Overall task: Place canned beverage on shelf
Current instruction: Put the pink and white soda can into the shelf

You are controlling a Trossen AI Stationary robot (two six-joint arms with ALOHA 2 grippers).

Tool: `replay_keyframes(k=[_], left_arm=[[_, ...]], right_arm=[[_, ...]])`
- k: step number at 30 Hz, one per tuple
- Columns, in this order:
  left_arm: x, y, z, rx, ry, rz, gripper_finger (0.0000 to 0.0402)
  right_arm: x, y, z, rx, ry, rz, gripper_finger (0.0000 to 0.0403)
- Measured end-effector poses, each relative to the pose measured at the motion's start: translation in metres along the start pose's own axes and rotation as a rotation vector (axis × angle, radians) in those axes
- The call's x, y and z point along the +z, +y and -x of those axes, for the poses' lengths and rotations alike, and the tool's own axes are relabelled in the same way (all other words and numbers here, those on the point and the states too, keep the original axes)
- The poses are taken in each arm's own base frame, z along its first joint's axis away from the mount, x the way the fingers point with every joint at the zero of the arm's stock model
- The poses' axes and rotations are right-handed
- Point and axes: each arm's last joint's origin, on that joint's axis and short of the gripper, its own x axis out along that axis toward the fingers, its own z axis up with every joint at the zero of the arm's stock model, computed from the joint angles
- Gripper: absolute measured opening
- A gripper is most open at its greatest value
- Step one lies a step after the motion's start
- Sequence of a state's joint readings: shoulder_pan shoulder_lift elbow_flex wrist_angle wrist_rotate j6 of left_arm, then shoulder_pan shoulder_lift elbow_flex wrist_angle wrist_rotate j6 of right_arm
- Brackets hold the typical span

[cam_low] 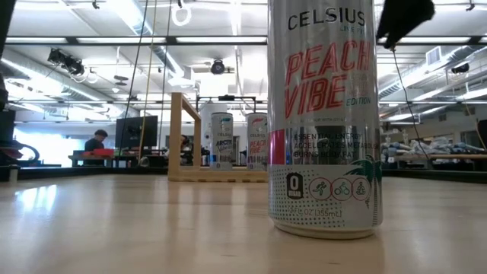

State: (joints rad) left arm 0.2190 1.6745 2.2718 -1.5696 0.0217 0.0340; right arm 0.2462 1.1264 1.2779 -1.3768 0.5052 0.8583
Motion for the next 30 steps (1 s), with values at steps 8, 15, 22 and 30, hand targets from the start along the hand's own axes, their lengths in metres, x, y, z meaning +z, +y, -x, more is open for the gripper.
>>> replay_keyframes(k=[8, 15, 22, 30], left_arm=[[-0.046, -0.015, -0.006, 0.064, 0.081, 0.07, 0.0279], [-0.08, -0.032, -0.037, 0.025, 0.063, 0.093, 0.0279], [-0.104, -0.043, -0.062, 0.004, 0.1, 0.087, 0.0279], [-0.097, -0.048, -0.066, -0.008, 0.028, 0.087, 0.0279]], right_arm=[[-0.029, 0.008, -0.003, 0.086, 0.076, -0.034, 0.0291], [-0.036, 0.019, 0.003, 0.169, 0.096, -0.021, 0.0291], [-0.033, 0.032, 0.004, 0.321, 0.109, 0.031, 0.0291], [-0.028, 0.042, 0.008, 0.472, 0.094, 0.125, 0.0291]])
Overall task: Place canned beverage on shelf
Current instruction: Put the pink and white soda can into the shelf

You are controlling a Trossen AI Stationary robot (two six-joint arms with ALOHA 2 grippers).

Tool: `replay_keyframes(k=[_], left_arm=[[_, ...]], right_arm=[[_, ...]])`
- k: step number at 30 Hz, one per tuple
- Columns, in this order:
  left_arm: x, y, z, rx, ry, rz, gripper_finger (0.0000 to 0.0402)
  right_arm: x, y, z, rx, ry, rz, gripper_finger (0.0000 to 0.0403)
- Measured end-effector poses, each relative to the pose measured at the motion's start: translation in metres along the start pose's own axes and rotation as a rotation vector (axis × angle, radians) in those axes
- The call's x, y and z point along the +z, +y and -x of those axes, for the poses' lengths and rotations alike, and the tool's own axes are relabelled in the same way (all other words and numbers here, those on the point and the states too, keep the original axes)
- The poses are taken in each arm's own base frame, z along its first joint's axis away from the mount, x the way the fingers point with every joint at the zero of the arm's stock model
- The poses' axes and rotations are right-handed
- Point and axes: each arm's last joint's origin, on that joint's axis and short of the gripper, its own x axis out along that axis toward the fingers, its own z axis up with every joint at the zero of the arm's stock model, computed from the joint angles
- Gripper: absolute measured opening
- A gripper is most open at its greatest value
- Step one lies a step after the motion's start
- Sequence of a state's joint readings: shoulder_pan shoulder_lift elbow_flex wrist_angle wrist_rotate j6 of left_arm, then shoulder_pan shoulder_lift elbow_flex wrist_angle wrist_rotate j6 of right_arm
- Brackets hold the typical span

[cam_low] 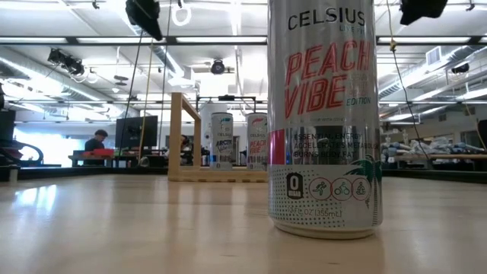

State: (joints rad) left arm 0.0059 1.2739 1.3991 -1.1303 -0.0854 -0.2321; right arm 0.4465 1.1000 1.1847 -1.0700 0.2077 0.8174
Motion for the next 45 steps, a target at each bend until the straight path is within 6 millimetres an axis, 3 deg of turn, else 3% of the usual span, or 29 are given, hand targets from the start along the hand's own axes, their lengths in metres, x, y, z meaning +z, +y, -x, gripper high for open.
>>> replay_keyframes(k=[12, 21, 45], left_arm=[[0.002, 0.0, 0.0, -0.003, -0.02, 0.072, 0.0279], [0.004, 0.001, 0.0, 0.019, -0.048, 0.195, 0.0279], [0.012, -0.002, 0.001, 0.04, -0.154, 0.293, 0.0279]], right_arm=[[0.005, 0.004, 0.0, 0.057, -0.035, 0.012, 0.0291], [0.01, 0.014, 0.001, 0.198, -0.058, 0.113, 0.03], [0.005, 0.008, 0.0, 0.131, -0.008, 0.154, 0.0295]])
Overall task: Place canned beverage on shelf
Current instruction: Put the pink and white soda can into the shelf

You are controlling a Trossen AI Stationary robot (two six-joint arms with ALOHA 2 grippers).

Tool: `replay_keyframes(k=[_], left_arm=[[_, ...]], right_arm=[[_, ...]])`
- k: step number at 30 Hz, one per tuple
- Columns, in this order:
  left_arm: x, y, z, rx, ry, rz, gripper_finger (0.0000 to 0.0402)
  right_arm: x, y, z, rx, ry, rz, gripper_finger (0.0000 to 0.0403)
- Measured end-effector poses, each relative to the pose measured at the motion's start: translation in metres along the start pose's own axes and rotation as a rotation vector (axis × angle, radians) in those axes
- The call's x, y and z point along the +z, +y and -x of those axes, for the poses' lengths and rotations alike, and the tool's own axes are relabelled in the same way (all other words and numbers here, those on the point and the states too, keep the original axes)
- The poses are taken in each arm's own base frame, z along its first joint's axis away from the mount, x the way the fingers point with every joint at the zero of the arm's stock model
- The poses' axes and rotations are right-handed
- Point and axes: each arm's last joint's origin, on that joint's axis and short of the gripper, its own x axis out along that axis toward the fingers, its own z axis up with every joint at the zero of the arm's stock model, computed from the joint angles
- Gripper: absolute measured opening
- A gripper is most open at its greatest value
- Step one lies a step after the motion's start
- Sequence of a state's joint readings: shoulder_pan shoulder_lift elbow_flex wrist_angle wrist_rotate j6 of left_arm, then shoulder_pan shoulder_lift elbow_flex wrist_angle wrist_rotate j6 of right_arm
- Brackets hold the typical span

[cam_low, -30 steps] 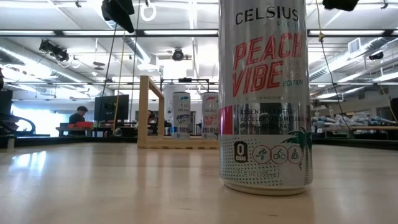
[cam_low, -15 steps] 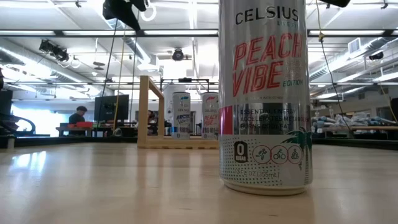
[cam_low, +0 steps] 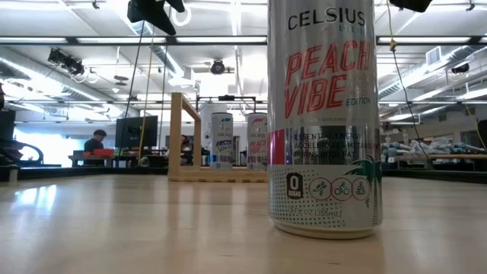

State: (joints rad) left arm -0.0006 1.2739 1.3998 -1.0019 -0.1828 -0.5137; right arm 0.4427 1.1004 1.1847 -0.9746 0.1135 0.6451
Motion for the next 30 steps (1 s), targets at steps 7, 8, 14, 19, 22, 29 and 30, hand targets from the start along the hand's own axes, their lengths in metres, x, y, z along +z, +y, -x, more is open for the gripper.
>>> replay_keyframes(k=[7, 8, 14, 19, 22, 29, 30], left_arm=[[0.0, 0.0, 0.0, 0.0, 0.0, -0.01, 0.0279], [0.0, 0.0, 0.0, 0.001, 0.001, -0.023, 0.0279], [0.0, 0.0, -0.001, 0.002, 0.003, -0.048, 0.0279], [0.0, 0.0, -0.001, 0.002, 0.003, -0.048, 0.0279], [0.0, 0.0, -0.001, 0.002, 0.003, -0.047, 0.0279], [0.0, -0.001, -0.001, 0.001, 0.001, -0.045, 0.0279], [0.0, -0.001, -0.001, 0.001, 0.0, -0.041, 0.0279]], right_arm=[[-0.023, -0.003, 0.003, -0.128, 0.151, -0.129, 0.0294], [-0.027, -0.002, 0.003, -0.155, 0.155, -0.149, 0.0294], [-0.045, 0.012, -0.006, -0.132, 0.153, -0.244, 0.0295], [-0.059, 0.027, -0.019, -0.103, 0.152, -0.323, 0.0293], [-0.067, 0.038, -0.03, -0.106, 0.174, -0.325, 0.0293], [-0.084, 0.065, -0.06, -0.117, 0.22, -0.291, 0.0292], [-0.087, 0.069, -0.064, -0.123, 0.227, -0.286, 0.0292]])
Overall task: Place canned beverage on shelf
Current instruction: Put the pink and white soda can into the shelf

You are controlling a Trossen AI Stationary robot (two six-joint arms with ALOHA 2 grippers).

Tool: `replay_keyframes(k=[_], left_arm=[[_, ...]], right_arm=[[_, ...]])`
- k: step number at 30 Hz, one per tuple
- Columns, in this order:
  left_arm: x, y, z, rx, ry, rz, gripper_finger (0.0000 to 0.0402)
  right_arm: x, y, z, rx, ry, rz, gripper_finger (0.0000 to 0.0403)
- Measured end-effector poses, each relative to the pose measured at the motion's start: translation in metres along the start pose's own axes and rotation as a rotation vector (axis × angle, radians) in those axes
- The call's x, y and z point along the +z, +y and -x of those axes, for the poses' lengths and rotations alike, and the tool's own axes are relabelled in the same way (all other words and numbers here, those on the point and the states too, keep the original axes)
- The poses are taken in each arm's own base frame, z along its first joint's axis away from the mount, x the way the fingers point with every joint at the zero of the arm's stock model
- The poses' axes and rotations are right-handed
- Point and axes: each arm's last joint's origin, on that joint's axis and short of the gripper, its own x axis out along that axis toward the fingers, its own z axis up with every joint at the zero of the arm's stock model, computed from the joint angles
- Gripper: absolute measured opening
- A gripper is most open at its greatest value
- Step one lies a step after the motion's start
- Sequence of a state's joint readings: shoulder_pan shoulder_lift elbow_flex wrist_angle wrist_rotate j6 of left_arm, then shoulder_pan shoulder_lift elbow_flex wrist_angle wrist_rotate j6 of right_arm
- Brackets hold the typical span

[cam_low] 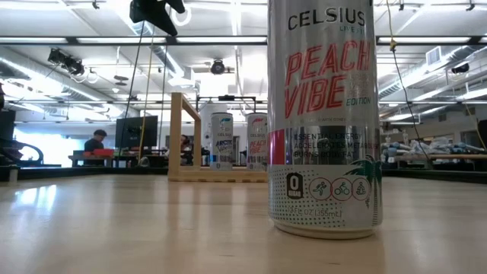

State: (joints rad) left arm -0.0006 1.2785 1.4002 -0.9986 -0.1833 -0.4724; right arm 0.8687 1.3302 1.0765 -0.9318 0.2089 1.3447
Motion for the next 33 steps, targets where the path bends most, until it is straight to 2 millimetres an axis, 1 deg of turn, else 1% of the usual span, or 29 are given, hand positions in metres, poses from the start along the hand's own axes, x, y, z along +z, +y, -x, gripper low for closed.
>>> replay_keyframes(k=[3, 11, 17, 21, 25, 27, 31, 33], left_arm=[[0.0, 0.0, 0.0, 0.0, 0.0, 0.015, 0.0279], [0.0, 0.0, 0.0, 0.0, -0.001, 0.022, 0.0279], [0.0, 0.0, 0.0, 0.0, -0.001, 0.041, 0.0279], [0.0, 0.0, 0.0, 0.0, -0.001, 0.043, 0.0279], [0.0, 0.0, 0.0, -0.001, -0.001, 0.048, 0.0279], [0.0, 0.0, 0.0, -0.001, -0.001, 0.048, 0.0279], [0.0, 0.0, 0.0, -0.001, -0.001, 0.048, 0.0279], [0.0, 0.0, 0.0, -0.001, -0.001, 0.048, 0.0279]], right_arm=[[-0.007, 0.01, -0.007, -0.006, 0.012, 0.006, 0.0292], [-0.021, 0.032, -0.007, 0.03, 0.014, 0.021, 0.0292], [-0.032, 0.033, -0.024, -0.074, 0.031, 0.036, 0.0292], [-0.034, 0.036, -0.028, -0.077, 0.035, 0.041, 0.0292], [-0.035, 0.036, -0.025, -0.052, 0.035, 0.042, 0.0292], [-0.035, 0.036, -0.02, -0.026, 0.029, 0.038, 0.0292], [-0.033, 0.04, -0.004, 0.009, -0.01, 0.044, 0.0292], [-0.034, 0.038, -0.003, -0.012, -0.019, 0.056, 0.0292]])
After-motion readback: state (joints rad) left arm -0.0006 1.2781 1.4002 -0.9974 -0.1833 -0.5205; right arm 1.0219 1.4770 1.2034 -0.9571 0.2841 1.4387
